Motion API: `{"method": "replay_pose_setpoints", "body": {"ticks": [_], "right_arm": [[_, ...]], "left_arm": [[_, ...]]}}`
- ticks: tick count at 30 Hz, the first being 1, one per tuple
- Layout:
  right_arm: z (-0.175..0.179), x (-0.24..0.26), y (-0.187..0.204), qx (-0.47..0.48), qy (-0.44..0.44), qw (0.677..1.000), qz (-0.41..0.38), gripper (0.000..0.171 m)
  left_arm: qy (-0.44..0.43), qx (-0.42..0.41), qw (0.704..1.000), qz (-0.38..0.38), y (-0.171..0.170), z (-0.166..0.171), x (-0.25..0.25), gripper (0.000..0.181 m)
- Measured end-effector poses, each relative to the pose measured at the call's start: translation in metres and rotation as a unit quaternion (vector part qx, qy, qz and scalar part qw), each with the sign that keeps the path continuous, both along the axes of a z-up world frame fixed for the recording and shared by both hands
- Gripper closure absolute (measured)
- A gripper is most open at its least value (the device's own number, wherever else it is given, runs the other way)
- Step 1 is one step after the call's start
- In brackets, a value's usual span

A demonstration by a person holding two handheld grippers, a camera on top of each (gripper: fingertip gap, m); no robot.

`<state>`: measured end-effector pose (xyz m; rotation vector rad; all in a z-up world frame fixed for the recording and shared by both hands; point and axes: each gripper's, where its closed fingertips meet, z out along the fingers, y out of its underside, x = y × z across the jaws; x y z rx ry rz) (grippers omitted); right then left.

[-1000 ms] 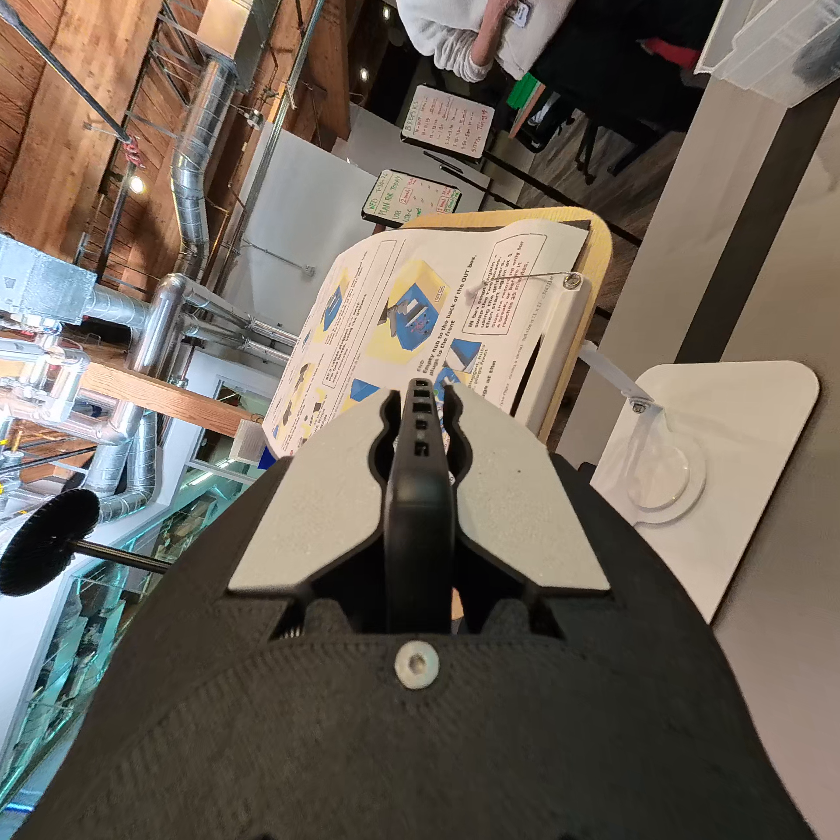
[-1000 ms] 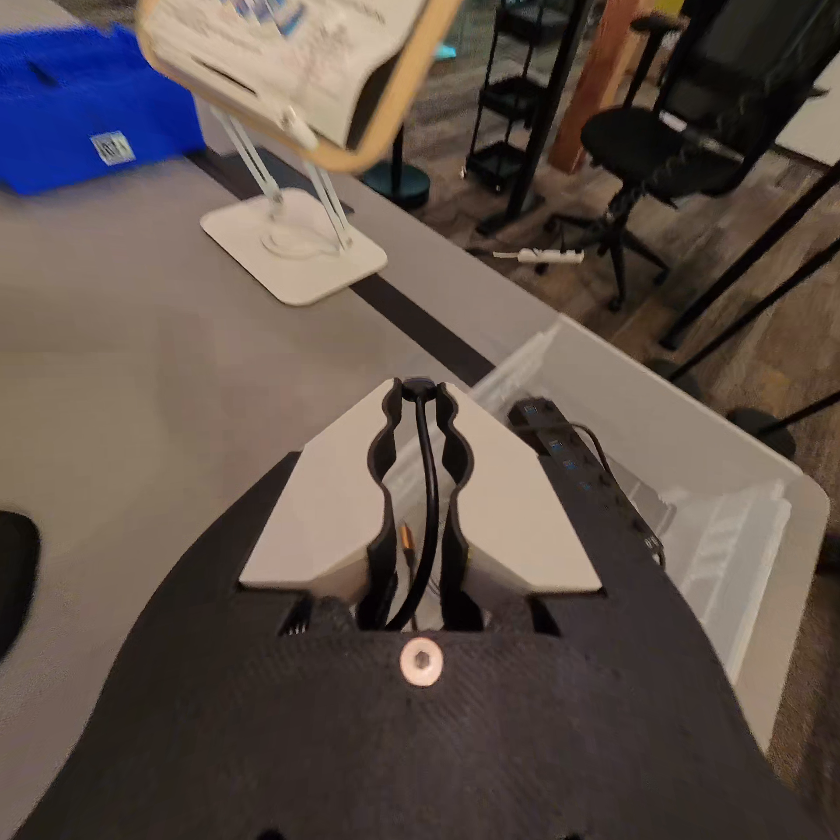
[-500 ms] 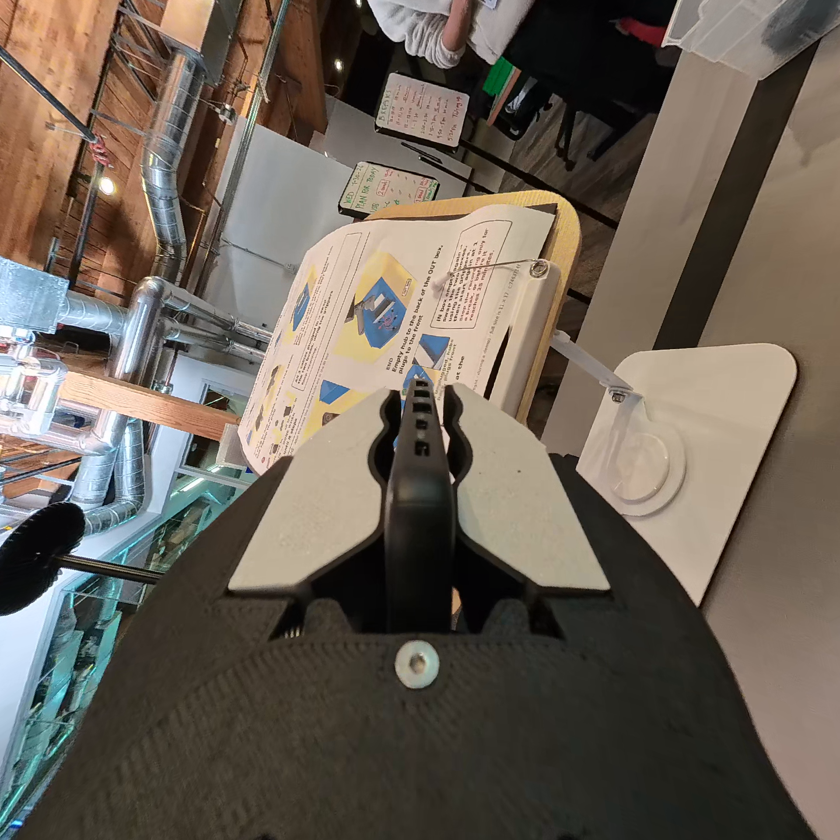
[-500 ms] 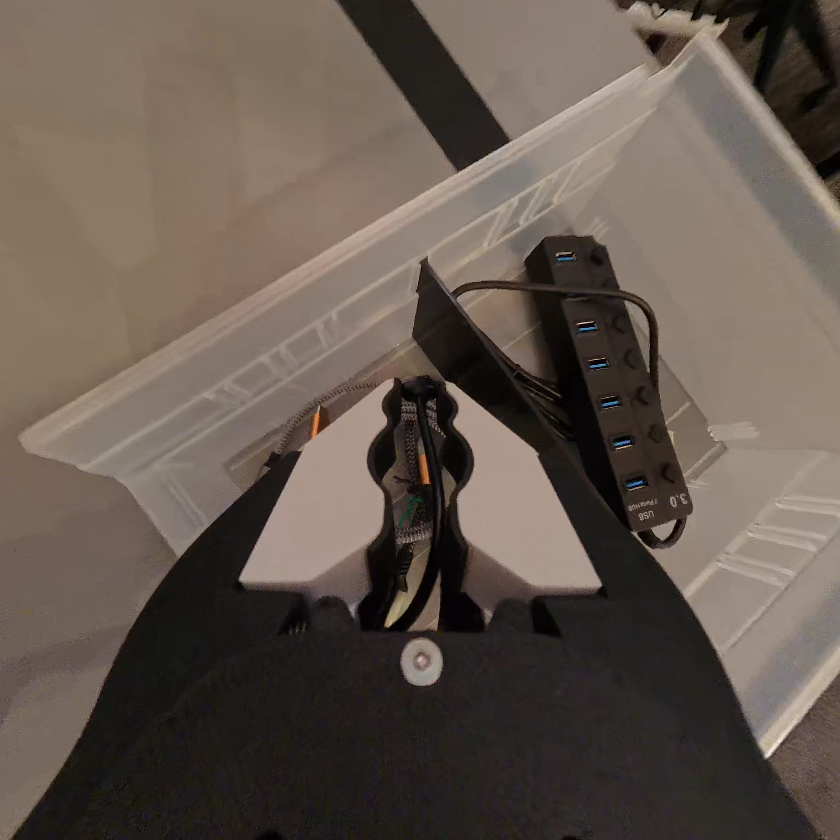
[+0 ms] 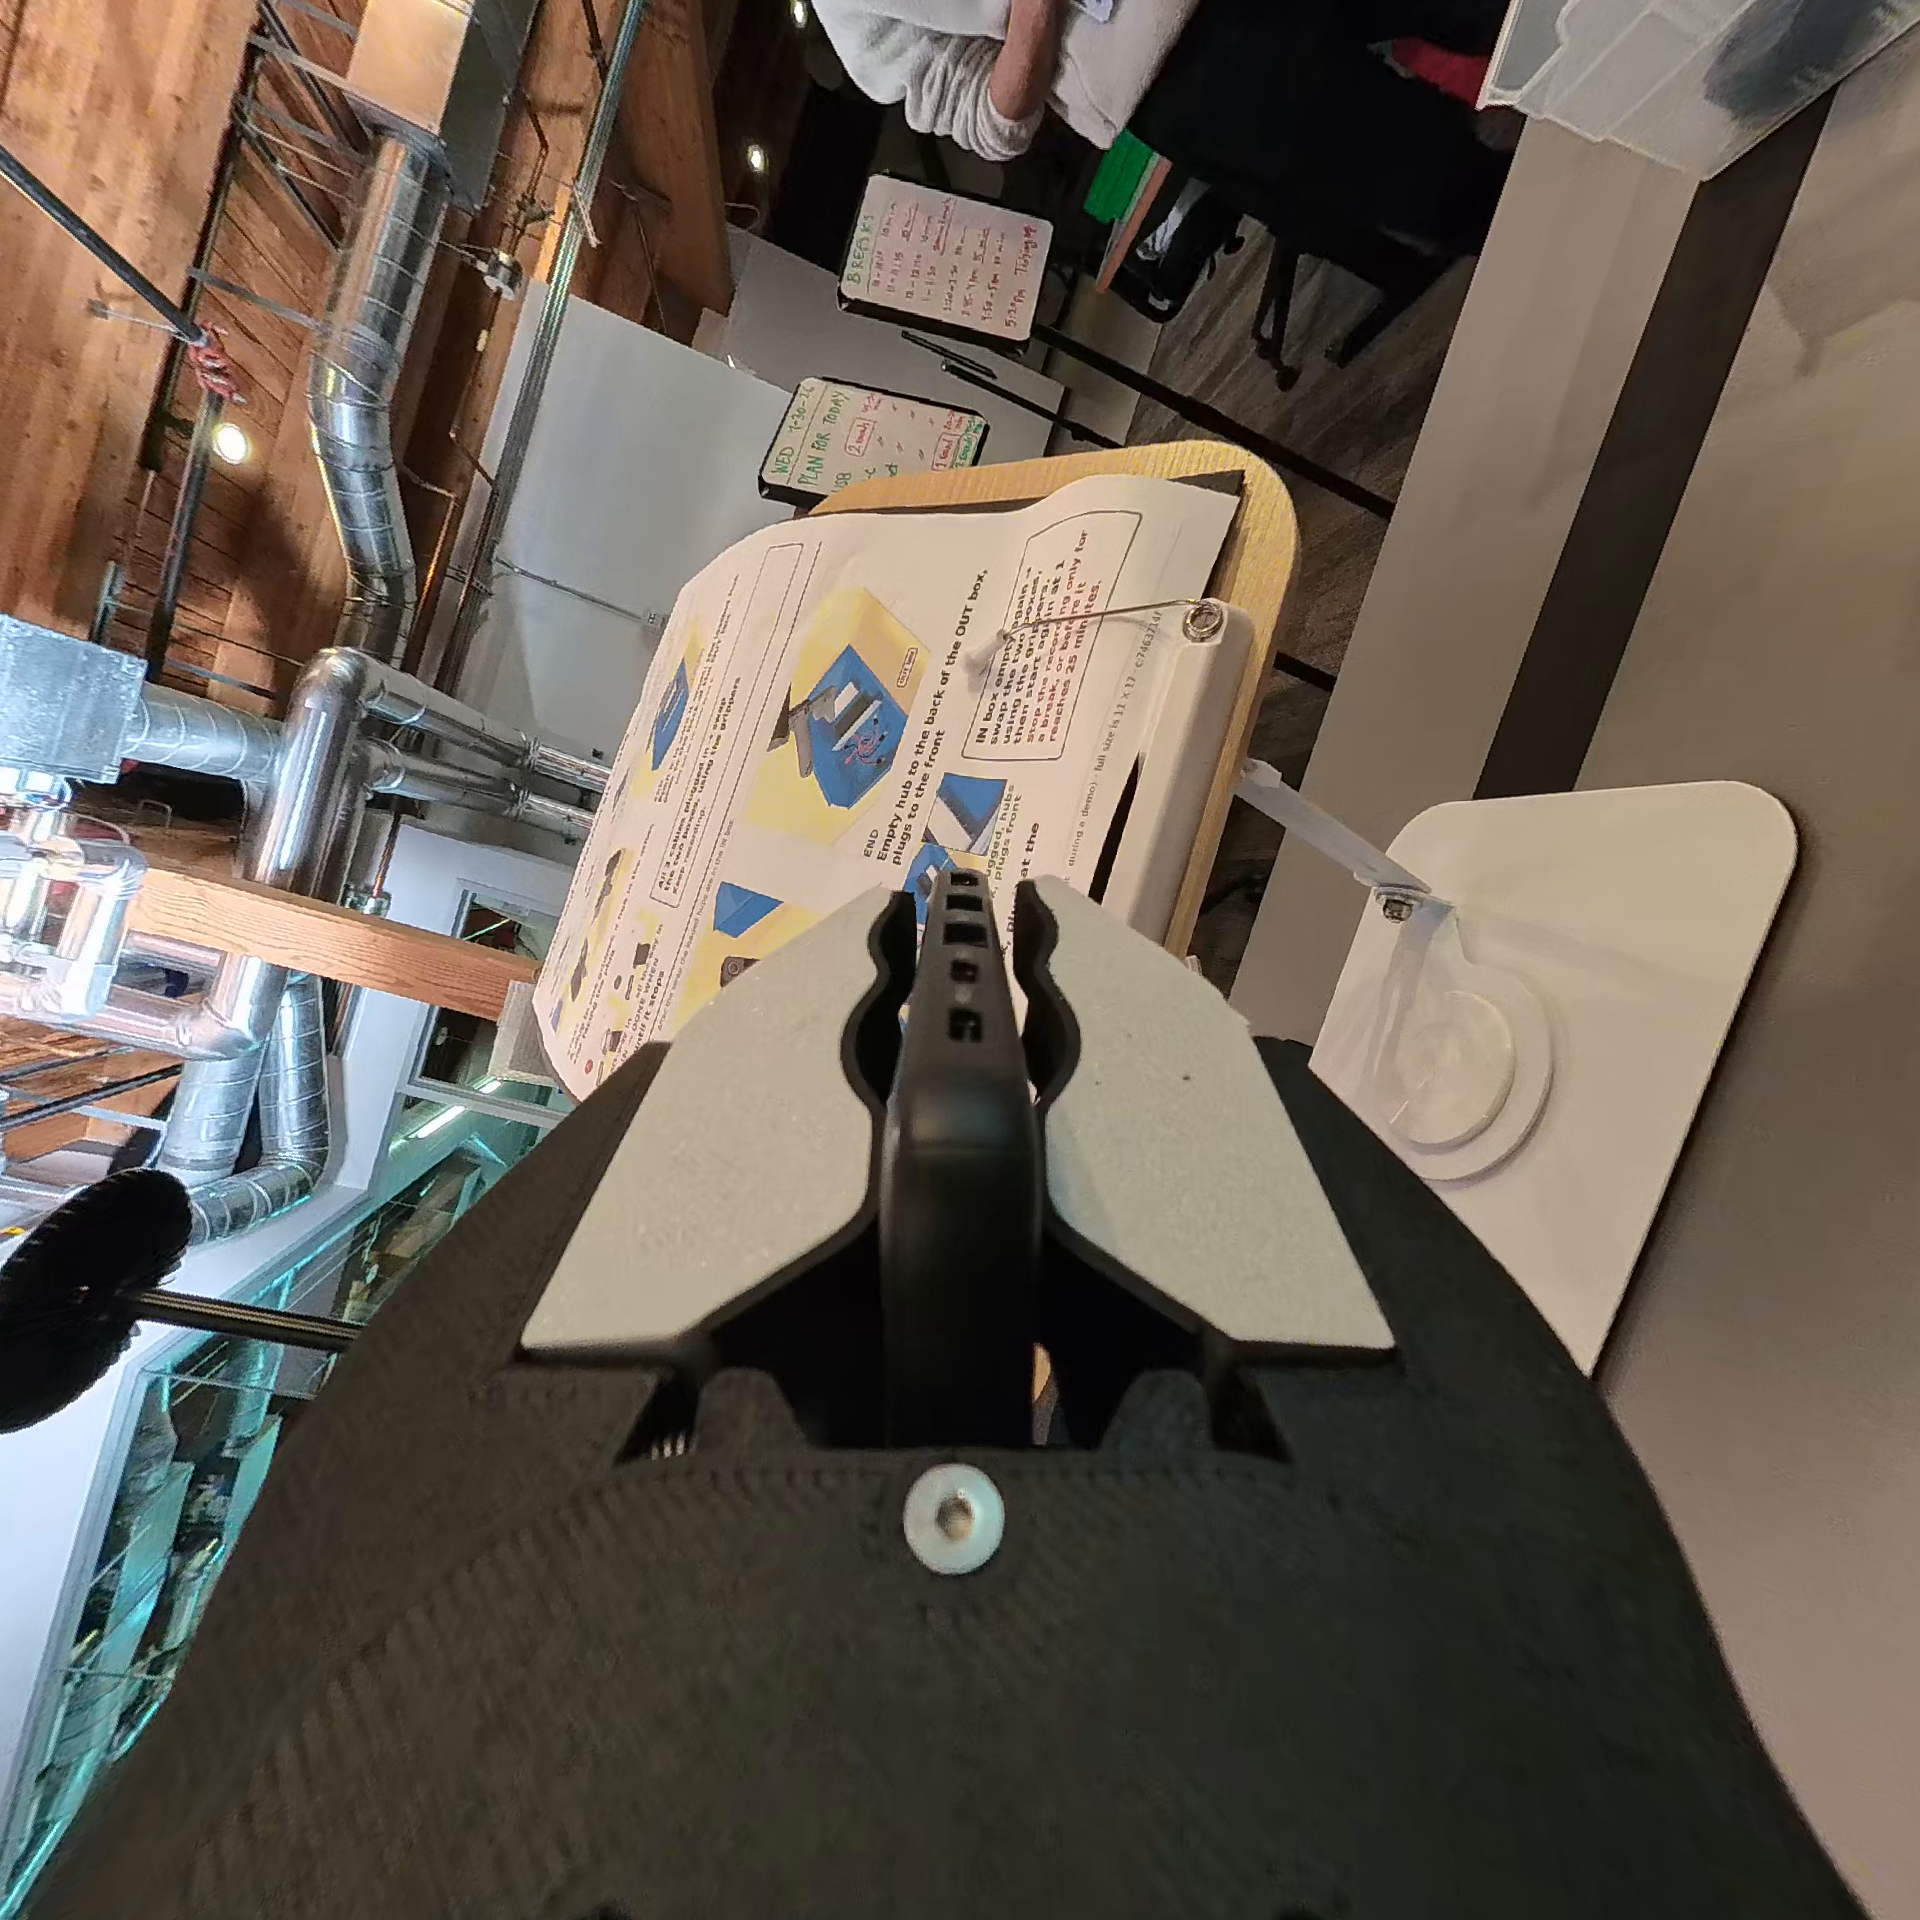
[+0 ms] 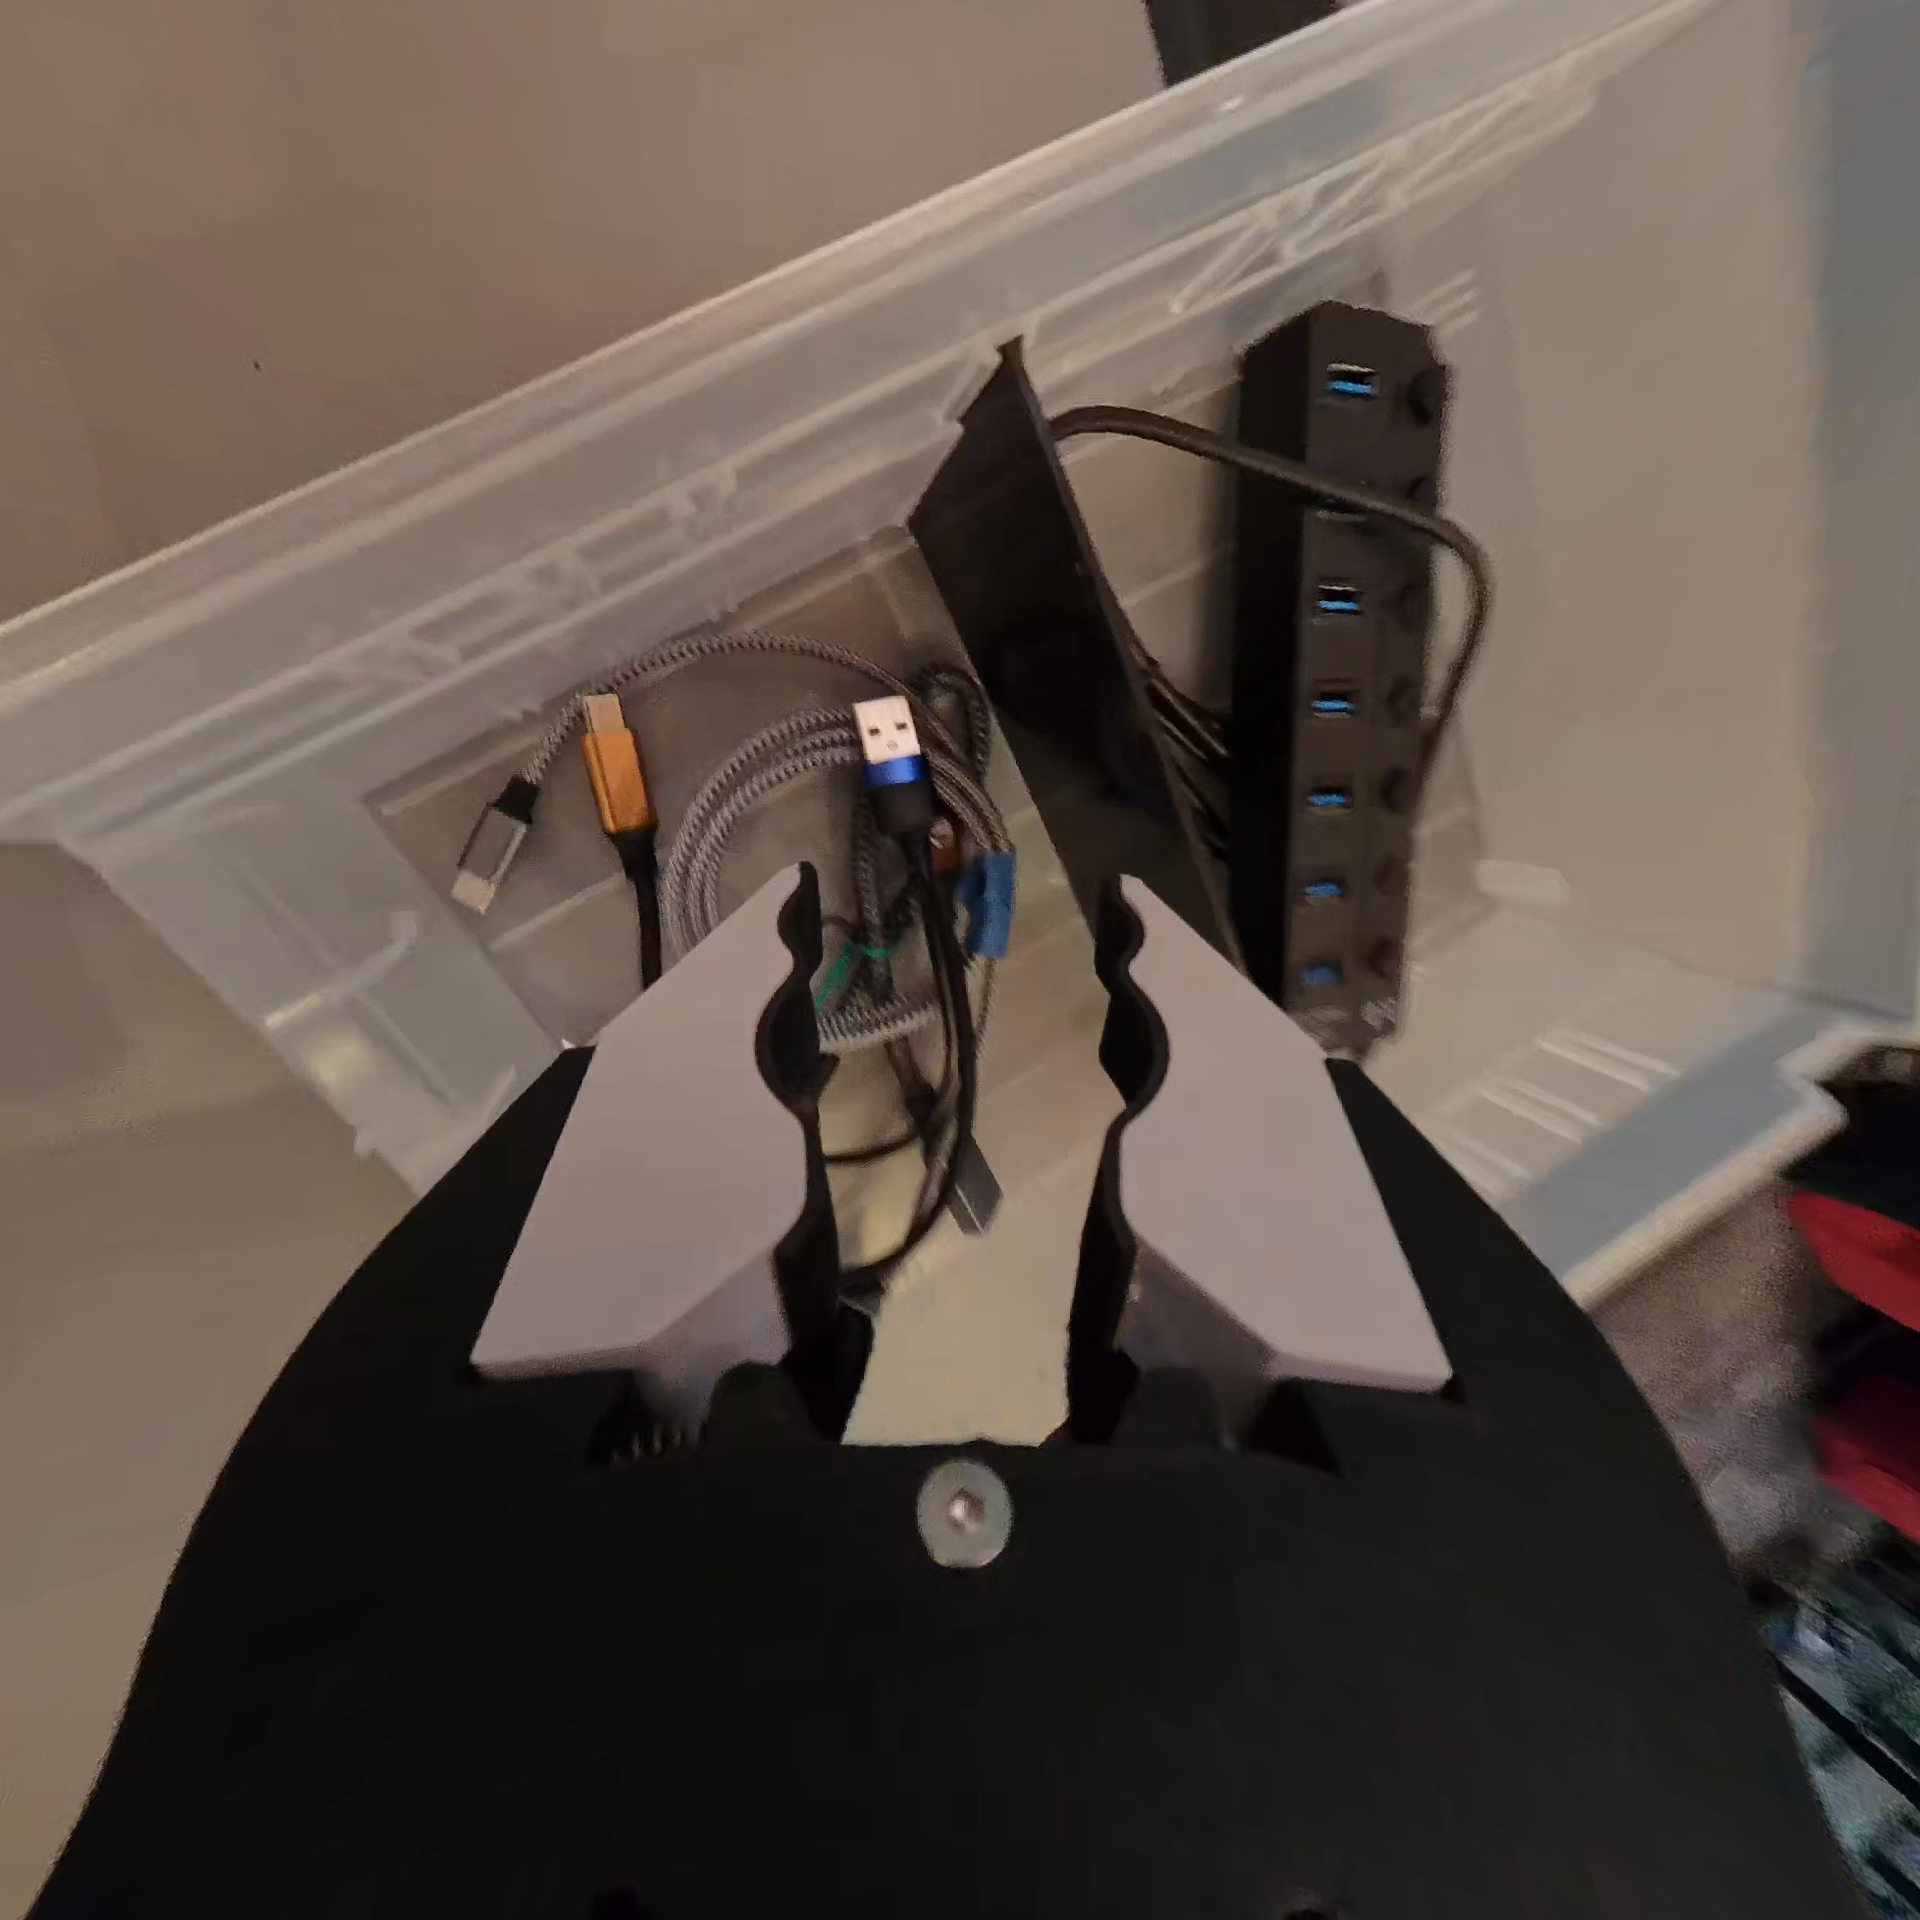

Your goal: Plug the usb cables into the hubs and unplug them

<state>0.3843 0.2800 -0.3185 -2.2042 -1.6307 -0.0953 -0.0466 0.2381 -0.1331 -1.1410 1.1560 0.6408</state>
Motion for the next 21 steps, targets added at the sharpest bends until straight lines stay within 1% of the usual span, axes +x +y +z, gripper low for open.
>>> {"method": "replay_pose_setpoints", "body": {"ticks": [1, 2, 4, 5, 6, 8, 10, 11, 12, 14, 15, 17, 21], "right_arm": [[0.015, 0.0, -0.001, 0.025, -0.004, 1.0, 0.004, 0.12], [0.034, -0.007, -0.002, 0.056, 0.008, 0.998, 0.012, 0.127], [0.076, -0.03, -0.01, 0.125, 0.022, 0.991, 0.037, 0.132], [0.098, -0.049, -0.016, 0.164, 0.031, 0.984, 0.06, 0.135], [0.118, -0.076, -0.025, 0.197, 0.051, 0.975, 0.088, 0.136], [0.154, -0.136, -0.046, 0.26, 0.09, 0.949, 0.152, 0.13], [0.182, -0.2, -0.069, 0.325, 0.119, 0.91, 0.227, 0.132], [0.191, -0.227, -0.079, 0.348, 0.125, 0.893, 0.256, 0.129], [0.198, -0.253, -0.087, 0.372, 0.13, 0.874, 0.284, 0.13], [0.209, -0.298, -0.103, 0.408, 0.143, 0.837, 0.335, 0.135], [0.212, -0.314, -0.106, 0.422, 0.137, 0.825, 0.35, 0.138], [0.215, -0.336, -0.103, 0.444, 0.118, 0.806, 0.372, 0.142], [0.214, -0.361, -0.1, 0.468, 0.095, 0.775, 0.413, 0.141]], "left_arm": [[0.0, 0.001, 1.0, -0.001, 0.0, 0.0, 0.0, 0.162], [0.0, 0.001, 1.0, -0.001, -0.001, 0.001, 0.0, 0.162], [-0.002, 0.004, 1.0, -0.006, -0.003, 0.003, 0.002, 0.162], [-0.005, 0.003, 1.0, -0.011, -0.004, 0.004, 0.004, 0.162], [-0.01, 0.0, 1.0, -0.018, -0.006, 0.004, 0.006, 0.162], [-0.007, 0.004, 0.999, -0.031, -0.011, 0.006, 0.012, 0.162], [-0.01, 0.003, 0.999, -0.054, -0.019, 0.008, 0.021, 0.162], [-0.013, 0.004, 0.998, -0.06, -0.022, 0.01, 0.024, 0.162], [-0.015, 0.001, 0.997, -0.07, -0.026, 0.011, 0.028, 0.162], [-0.019, 0.002, 0.996, -0.089, -0.034, 0.014, 0.036, 0.162], [-0.02, 0.0, 0.995, -0.099, -0.038, 0.015, 0.039, 0.162], [-0.029, 0.0, 0.992, -0.122, -0.047, 0.02, 0.046, 0.162], [-0.033, 0.003, 0.987, -0.156, -0.064, 0.028, 0.057, 0.162]]}}
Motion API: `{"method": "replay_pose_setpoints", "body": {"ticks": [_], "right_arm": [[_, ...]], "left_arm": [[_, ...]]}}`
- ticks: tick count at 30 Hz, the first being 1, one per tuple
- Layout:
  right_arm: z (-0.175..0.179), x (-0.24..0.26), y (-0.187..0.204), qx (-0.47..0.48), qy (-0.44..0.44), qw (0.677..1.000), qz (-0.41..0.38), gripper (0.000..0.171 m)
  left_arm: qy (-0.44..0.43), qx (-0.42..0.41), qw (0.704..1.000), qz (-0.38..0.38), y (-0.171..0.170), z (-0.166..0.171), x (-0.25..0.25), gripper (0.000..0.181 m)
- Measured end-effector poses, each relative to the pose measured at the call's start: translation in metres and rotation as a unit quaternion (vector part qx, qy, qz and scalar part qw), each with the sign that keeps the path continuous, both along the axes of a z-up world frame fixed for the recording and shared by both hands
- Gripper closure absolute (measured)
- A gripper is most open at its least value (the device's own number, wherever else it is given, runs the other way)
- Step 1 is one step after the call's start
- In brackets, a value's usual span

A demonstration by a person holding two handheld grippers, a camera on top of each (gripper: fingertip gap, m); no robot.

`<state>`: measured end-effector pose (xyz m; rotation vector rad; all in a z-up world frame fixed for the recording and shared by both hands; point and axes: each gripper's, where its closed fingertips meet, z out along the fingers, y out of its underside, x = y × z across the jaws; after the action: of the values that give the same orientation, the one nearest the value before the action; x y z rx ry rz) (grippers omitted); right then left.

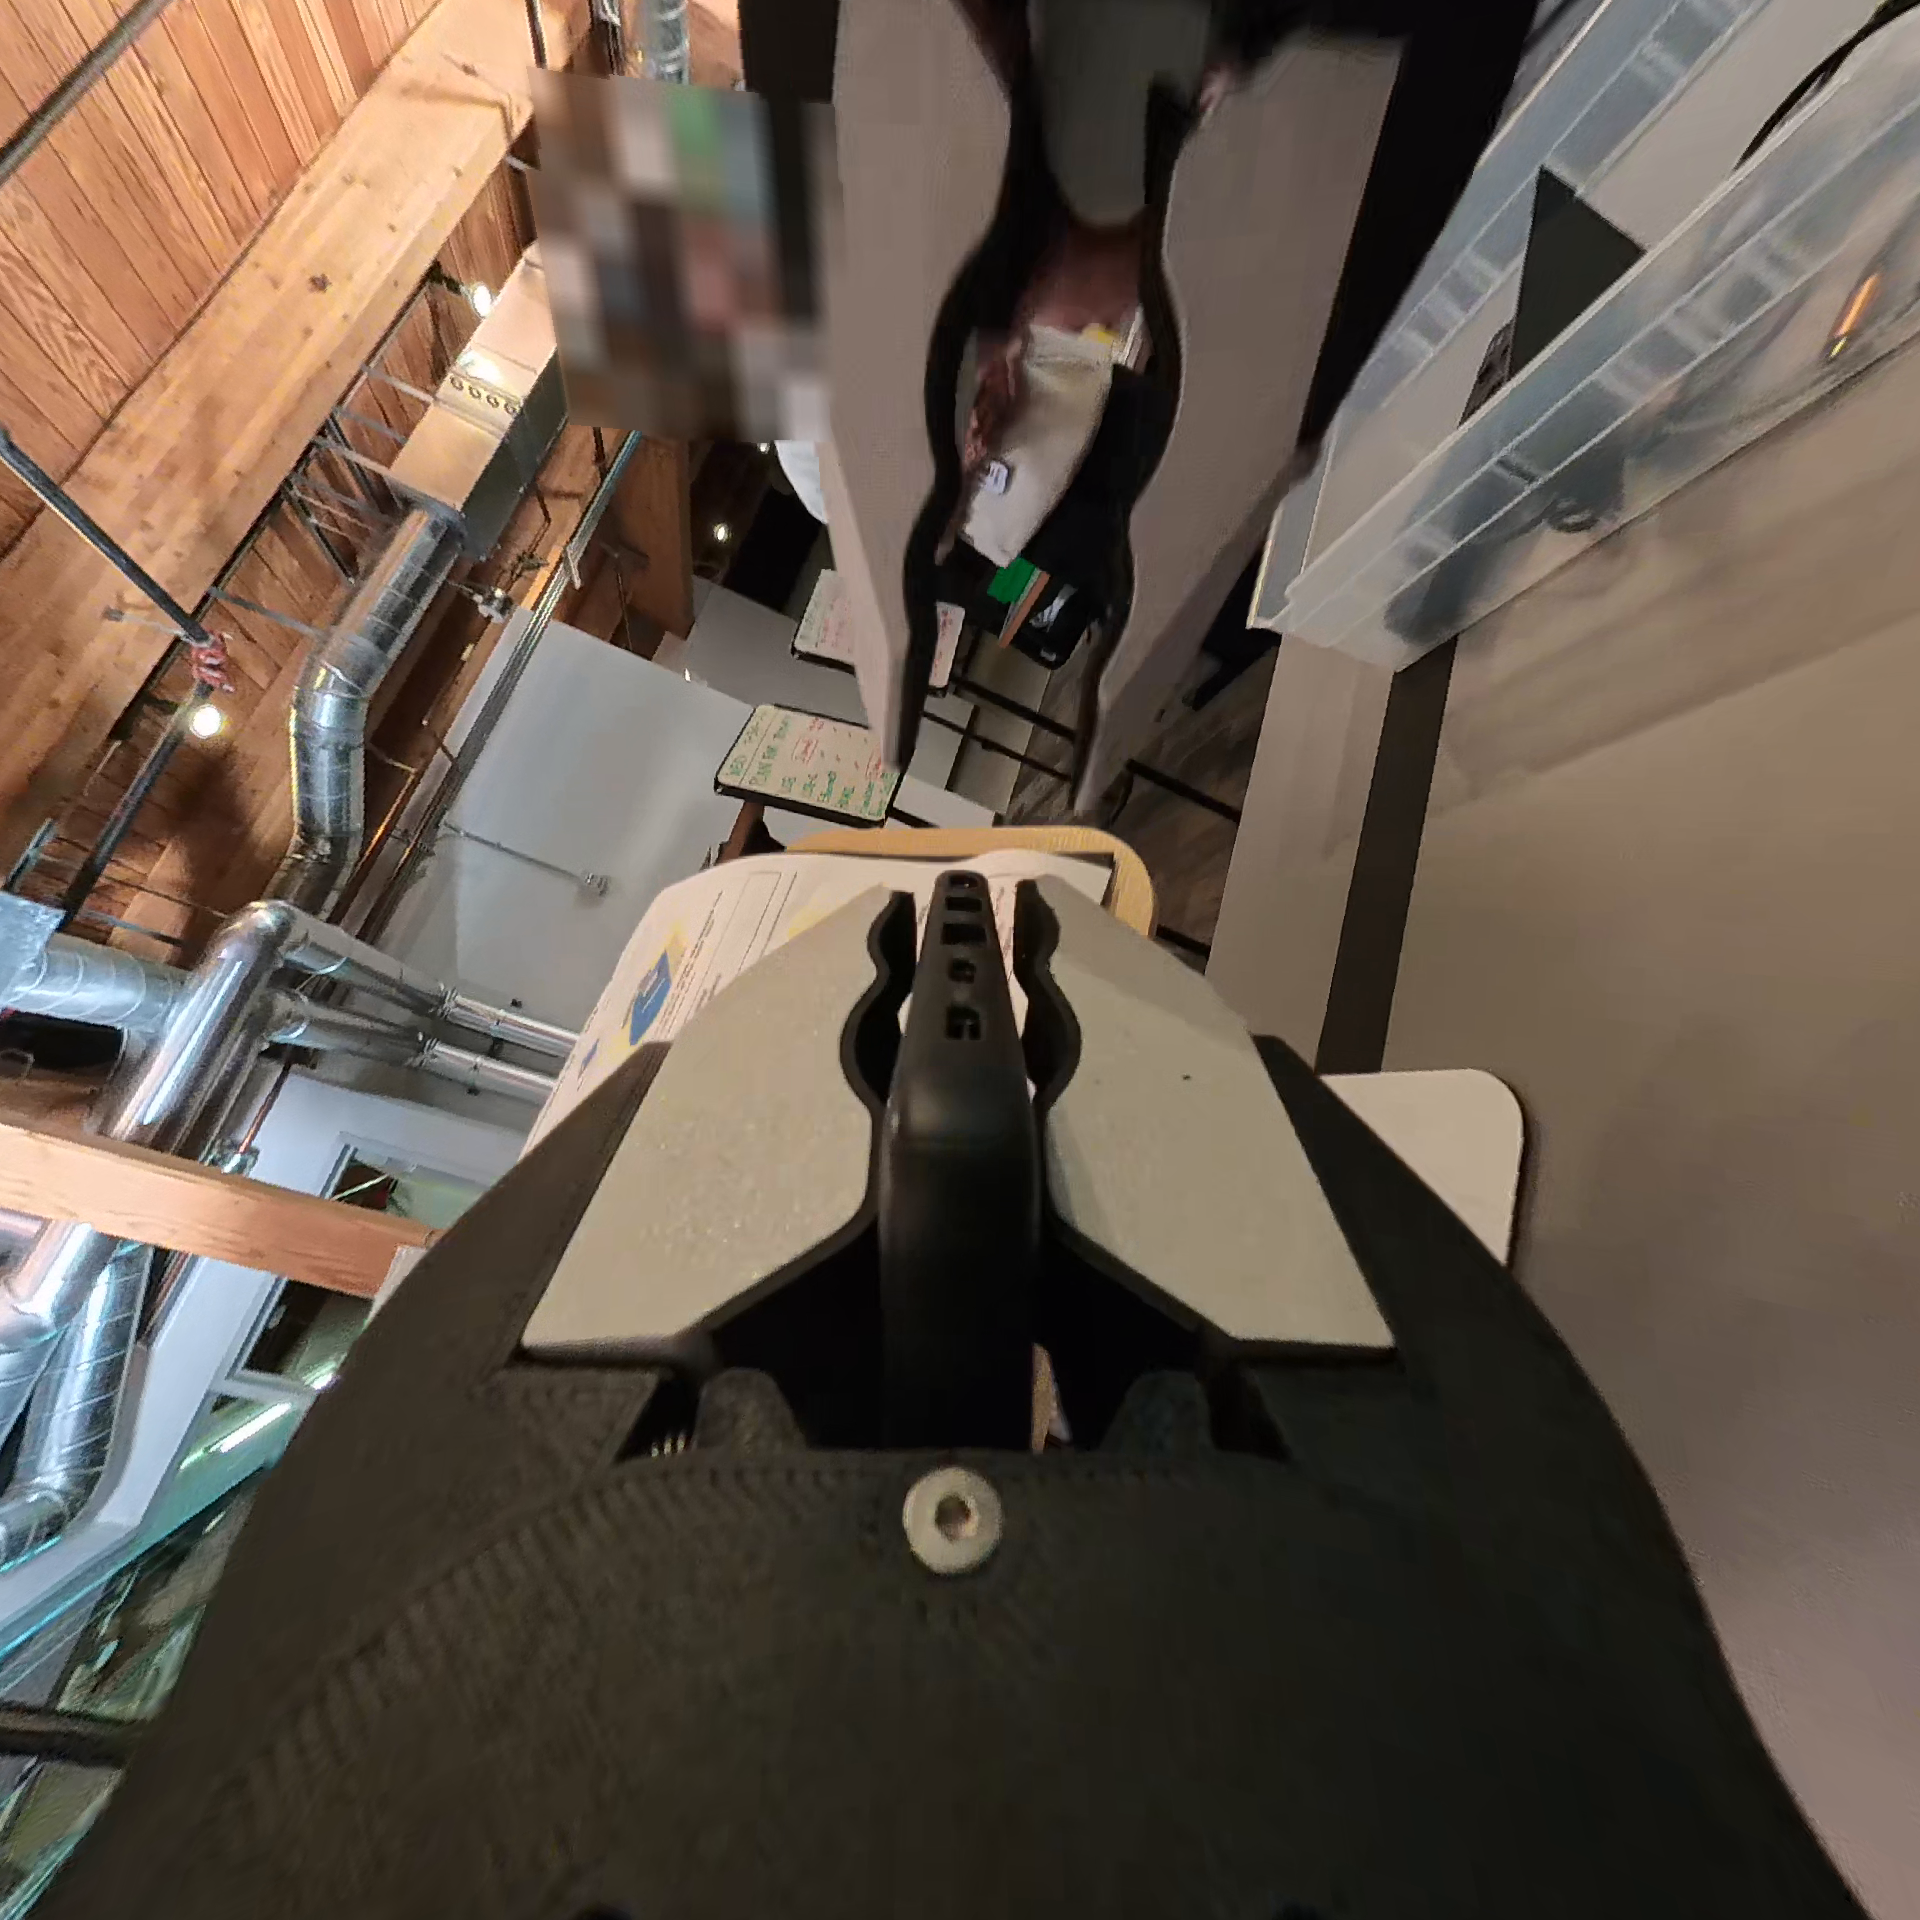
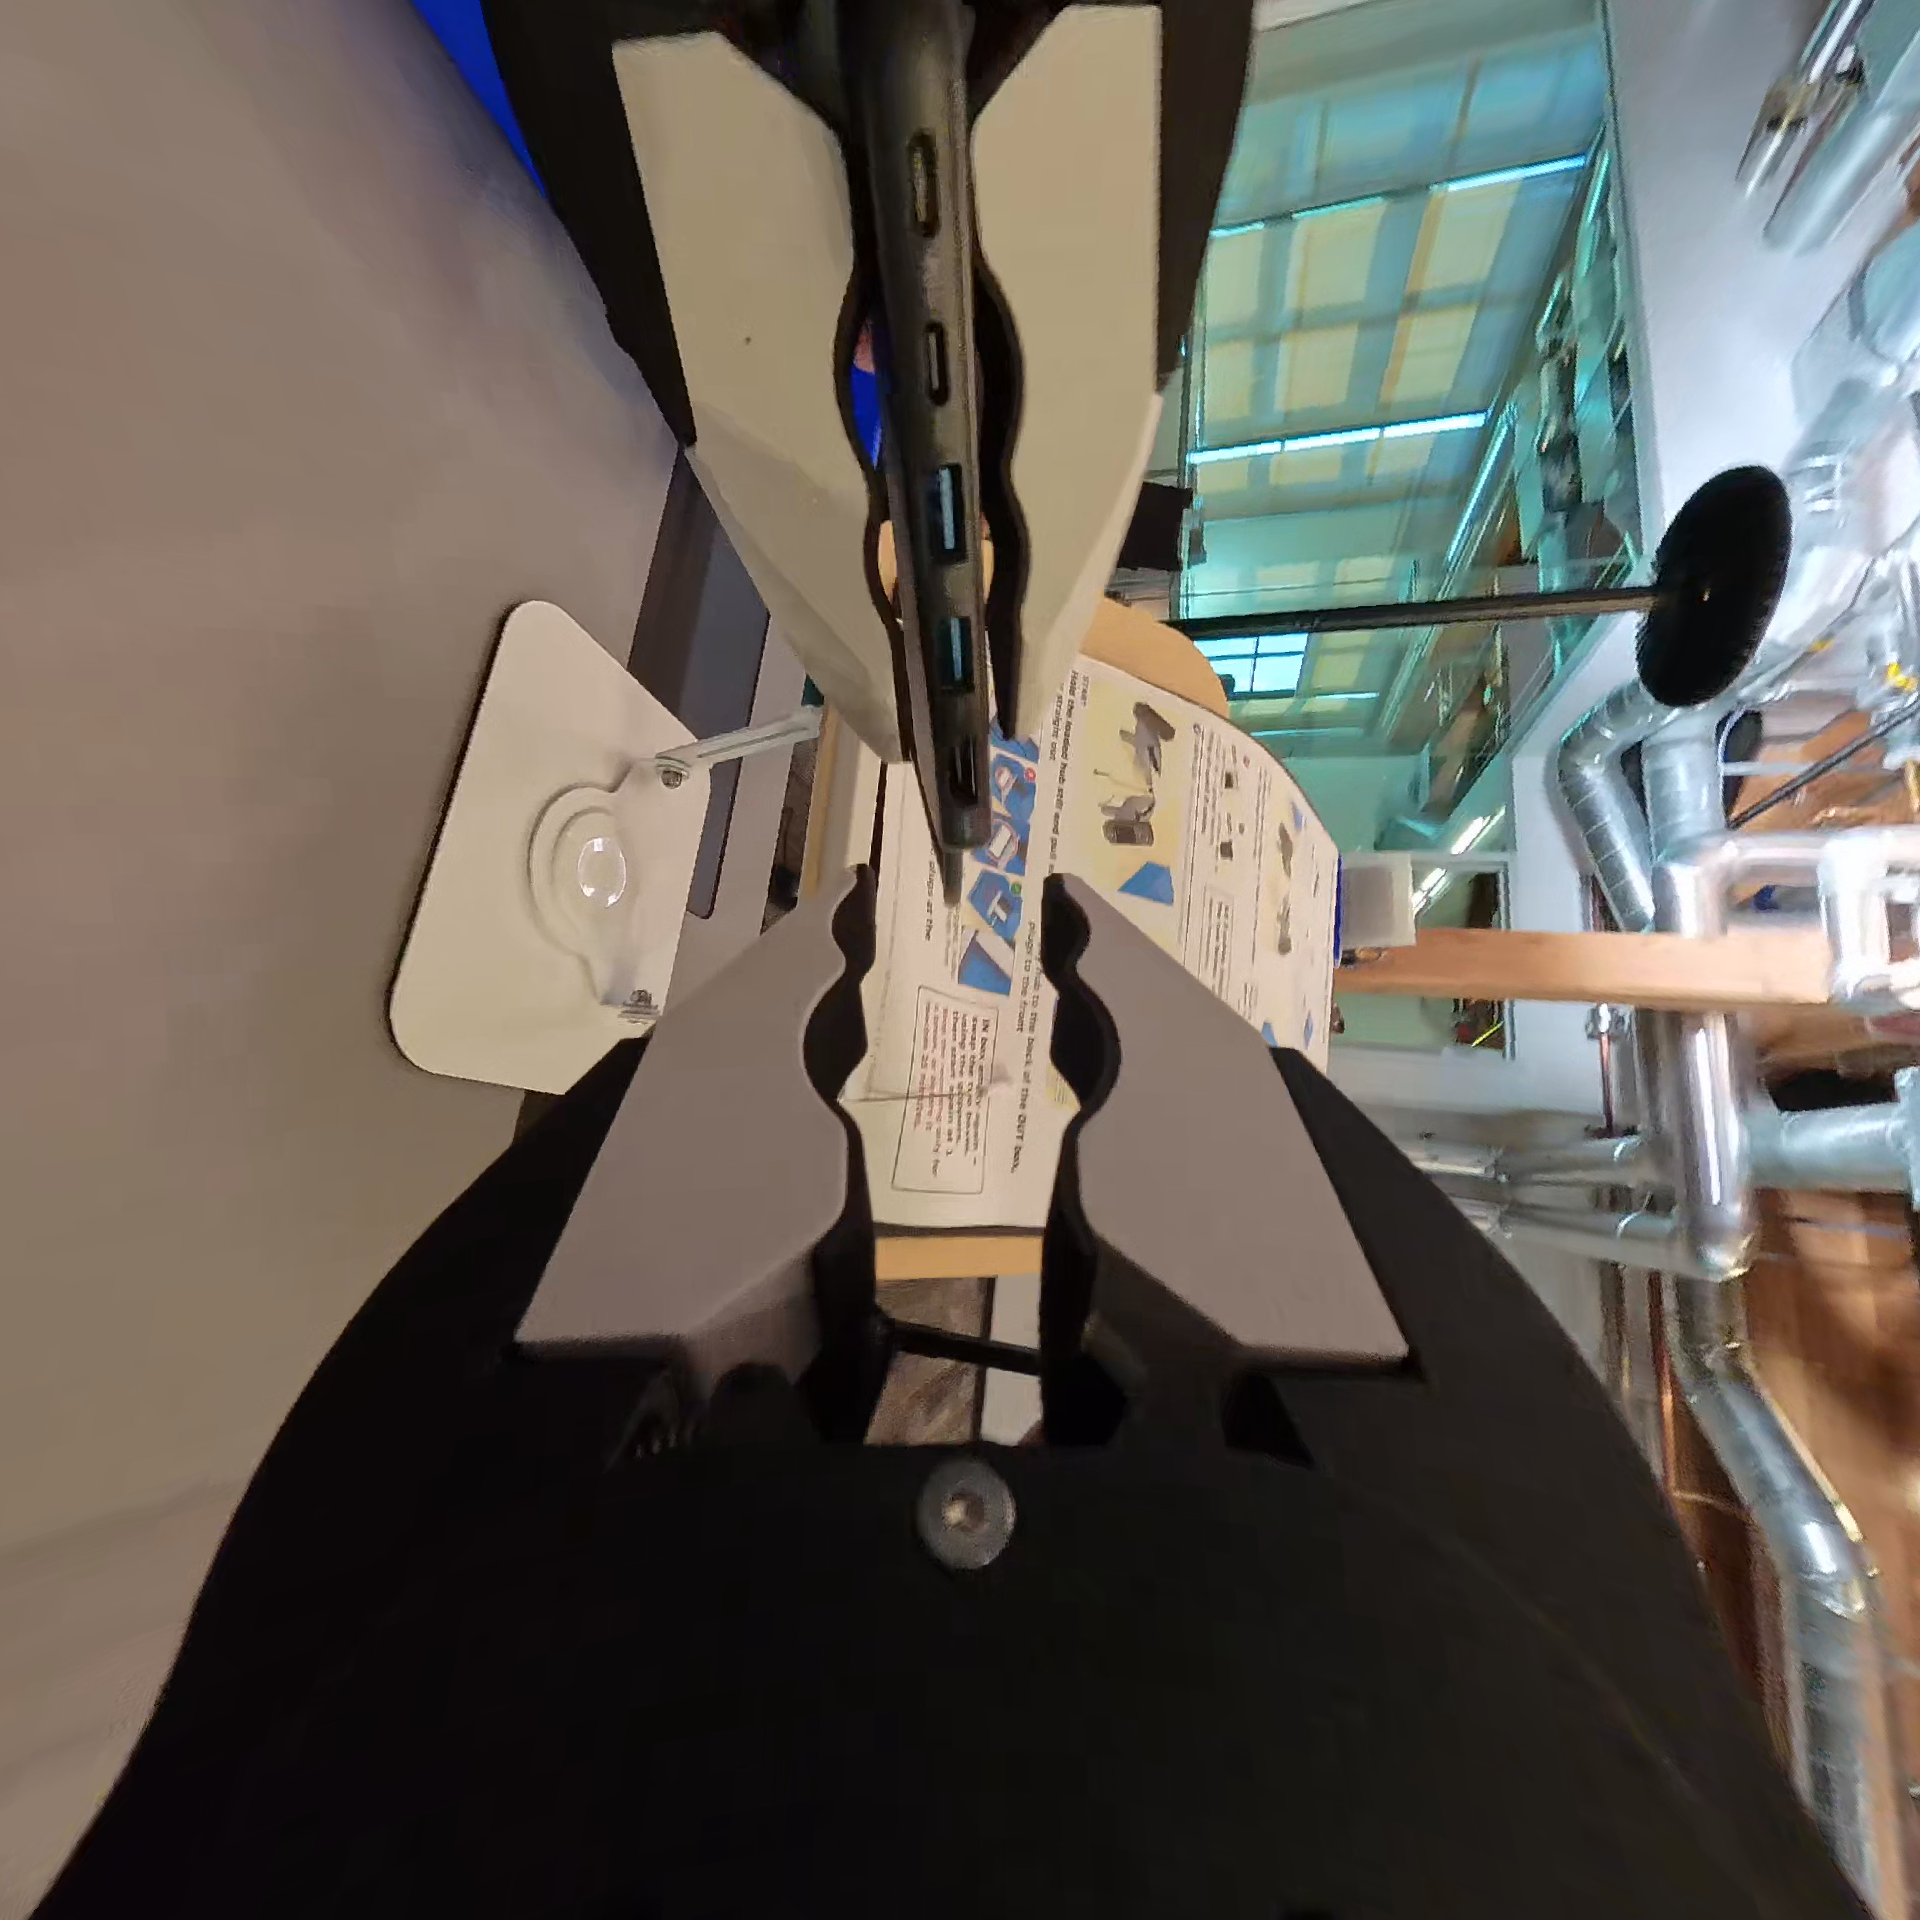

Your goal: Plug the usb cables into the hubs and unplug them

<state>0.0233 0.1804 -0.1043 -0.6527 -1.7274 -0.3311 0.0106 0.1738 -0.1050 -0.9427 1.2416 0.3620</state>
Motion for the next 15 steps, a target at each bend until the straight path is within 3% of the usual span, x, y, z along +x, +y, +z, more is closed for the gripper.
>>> {"method": "replay_pose_setpoints", "body": {"ticks": [4, 7, 9, 15], "right_arm": [[-0.006, -0.011, 0.0, 0.02, -0.021, 0.999, 0.015, 0.14], [-0.008, -0.016, -0.012, 0.021, -0.02, 0.999, 0.042, 0.149], [-0.007, -0.016, -0.014, 0.03, -0.02, 0.998, 0.042, 0.158], [-0.011, -0.009, -0.015, -0.001, -0.022, 1.0, 0.021, 0.161]], "left_arm": [[-0.008, -0.001, 0.999, -0.042, -0.02, 0.006, 0.015, 0.162], [-0.005, 0.0, 0.998, -0.058, -0.029, 0.007, 0.022, 0.162], [-0.006, -0.002, 0.998, -0.067, -0.033, 0.007, 0.025, 0.162], [0.007, 0.005, 0.997, -0.073, -0.035, 0.003, 0.033, 0.162]]}}
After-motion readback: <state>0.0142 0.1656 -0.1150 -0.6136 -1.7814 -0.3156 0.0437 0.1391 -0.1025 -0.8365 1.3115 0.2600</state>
